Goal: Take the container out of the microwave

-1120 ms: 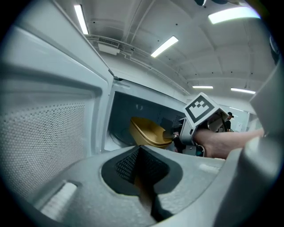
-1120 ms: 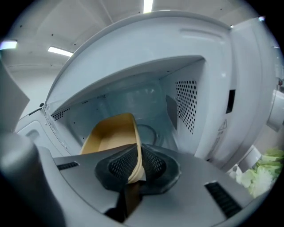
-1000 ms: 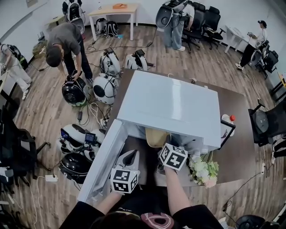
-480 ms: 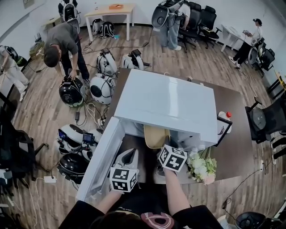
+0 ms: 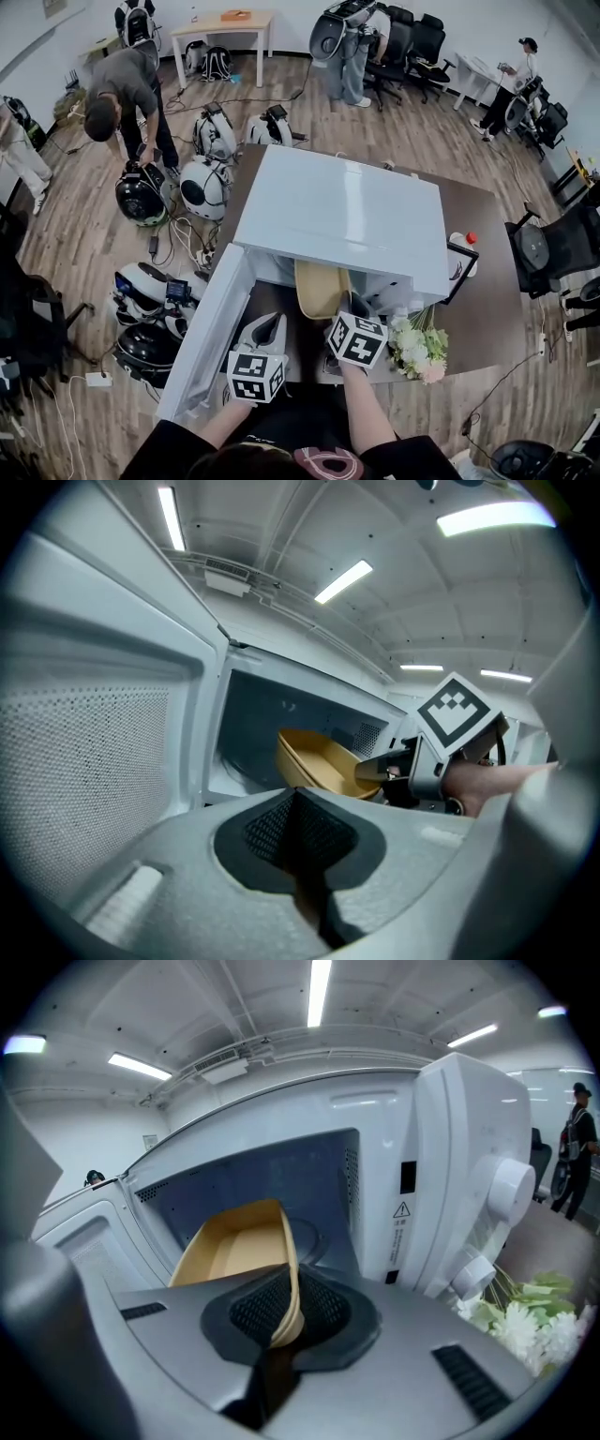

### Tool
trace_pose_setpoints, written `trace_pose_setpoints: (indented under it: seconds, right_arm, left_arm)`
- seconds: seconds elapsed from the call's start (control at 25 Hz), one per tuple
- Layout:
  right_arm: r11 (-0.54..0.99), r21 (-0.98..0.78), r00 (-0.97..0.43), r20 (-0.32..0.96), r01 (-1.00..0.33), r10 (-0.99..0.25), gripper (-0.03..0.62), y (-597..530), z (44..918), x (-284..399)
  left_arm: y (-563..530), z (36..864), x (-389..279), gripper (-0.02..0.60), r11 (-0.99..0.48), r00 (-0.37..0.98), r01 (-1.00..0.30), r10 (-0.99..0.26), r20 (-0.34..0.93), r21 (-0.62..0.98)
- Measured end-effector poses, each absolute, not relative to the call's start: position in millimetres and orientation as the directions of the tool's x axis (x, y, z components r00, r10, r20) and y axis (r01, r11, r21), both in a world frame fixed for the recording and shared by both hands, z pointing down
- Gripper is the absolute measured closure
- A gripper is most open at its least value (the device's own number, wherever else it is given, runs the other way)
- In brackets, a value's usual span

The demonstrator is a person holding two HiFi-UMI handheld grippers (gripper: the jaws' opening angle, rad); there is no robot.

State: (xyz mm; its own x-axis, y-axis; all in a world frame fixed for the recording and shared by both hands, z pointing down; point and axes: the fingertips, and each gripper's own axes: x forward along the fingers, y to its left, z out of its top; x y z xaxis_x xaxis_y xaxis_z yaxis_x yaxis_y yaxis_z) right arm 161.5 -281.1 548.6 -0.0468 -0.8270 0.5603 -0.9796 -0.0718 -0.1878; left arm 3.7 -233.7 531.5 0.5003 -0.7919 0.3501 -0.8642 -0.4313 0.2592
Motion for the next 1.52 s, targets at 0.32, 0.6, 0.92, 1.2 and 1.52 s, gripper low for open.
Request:
trace_pose_setpoints:
  seconds: [0.32,0.6,0.92,1.2,1.52]
  right_arm:
    - [-0.078,-0.19,-0.045,0.568,-0.979,-0.822,0.56,-265.6,550.0,162.5]
    - [-0.09,-0.179,-0.03,0.573,-0.98,-0.819,0.56,-249.3,552.8,164.9]
    - [-0.1,-0.196,-0.03,0.57,-0.976,-0.821,0.56,-236.1,551.7,170.3]
    - [-0.112,-0.211,-0.029,0.57,-0.971,-0.821,0.56,-220.9,551.6,171.0]
    - [-0.122,-0.212,-0.022,0.574,-0.97,-0.819,0.56,-207.1,552.6,170.6]
  left_arm:
    - [-229.9,531.1,3.5,0.572,-0.441,0.51,-0.859,-0.786,0.349,0.261]
    - [-225.3,533.8,5.6,0.572,-0.457,0.523,-0.852,-0.775,0.356,0.257]
    - [-217.5,538.0,11.4,0.572,-0.477,0.537,-0.843,-0.761,0.363,0.248]
    - [-211.8,537.2,13.9,0.572,-0.489,0.548,-0.837,-0.756,0.358,0.246]
    - [-206.0,537.0,13.8,0.572,-0.497,0.556,-0.831,-0.751,0.358,0.248]
